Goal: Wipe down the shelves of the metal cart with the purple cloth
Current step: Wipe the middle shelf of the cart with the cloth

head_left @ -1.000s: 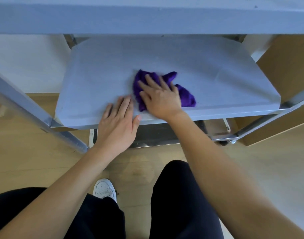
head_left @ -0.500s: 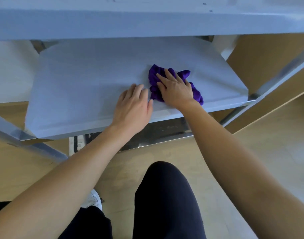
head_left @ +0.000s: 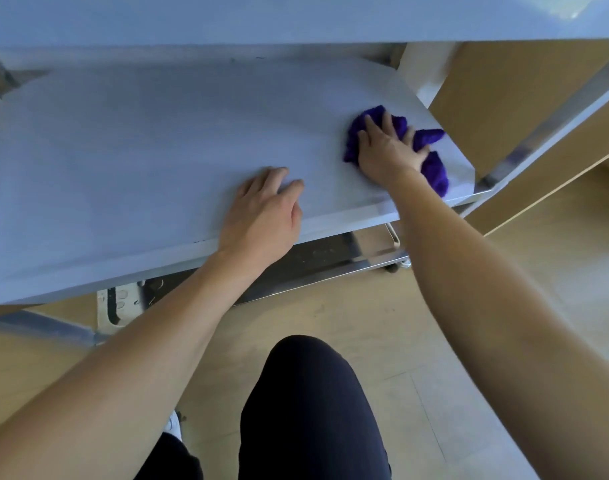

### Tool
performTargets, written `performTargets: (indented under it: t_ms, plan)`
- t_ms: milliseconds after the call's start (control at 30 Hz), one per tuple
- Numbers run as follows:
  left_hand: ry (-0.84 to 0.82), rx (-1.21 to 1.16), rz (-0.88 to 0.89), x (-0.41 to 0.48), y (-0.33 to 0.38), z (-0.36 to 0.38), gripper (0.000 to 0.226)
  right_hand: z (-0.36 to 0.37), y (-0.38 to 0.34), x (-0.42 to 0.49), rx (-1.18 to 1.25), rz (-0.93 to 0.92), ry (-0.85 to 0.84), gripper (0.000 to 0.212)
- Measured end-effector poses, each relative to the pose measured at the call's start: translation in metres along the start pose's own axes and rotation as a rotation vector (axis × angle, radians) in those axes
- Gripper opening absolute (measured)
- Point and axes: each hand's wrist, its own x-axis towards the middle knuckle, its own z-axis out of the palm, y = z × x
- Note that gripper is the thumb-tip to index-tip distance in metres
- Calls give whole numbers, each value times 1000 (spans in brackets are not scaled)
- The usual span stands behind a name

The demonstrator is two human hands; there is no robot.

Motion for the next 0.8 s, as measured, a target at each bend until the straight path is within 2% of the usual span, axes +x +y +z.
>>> performTargets:
  t_ms: [133,267,333,467,600,667,800]
  plan:
    - [1,-8,-36,0,-2,1,39,17,-64,-16,-12,-265,-7,51]
    - [13,-33,-65,0,-4,3,35,18,-37,-23,-20,-380,52,50]
    - [3,-41,-67,1,-3,3,34,13,-3,-15,-28,-341,96,49]
    - [4,-35,-53,3,-1,4,33,-7,57,17,-28,-76,77,49]
    - [27,-15,-27,4,1,7,31,-15,50,37,-10,43,-13,49]
    - [27,-4,-21,5,3,7,31,-10,19,34,-10,19,-6,50]
    - [47,1,-38,3,5,5,31,12,-59,5,-4,-286,-23,50]
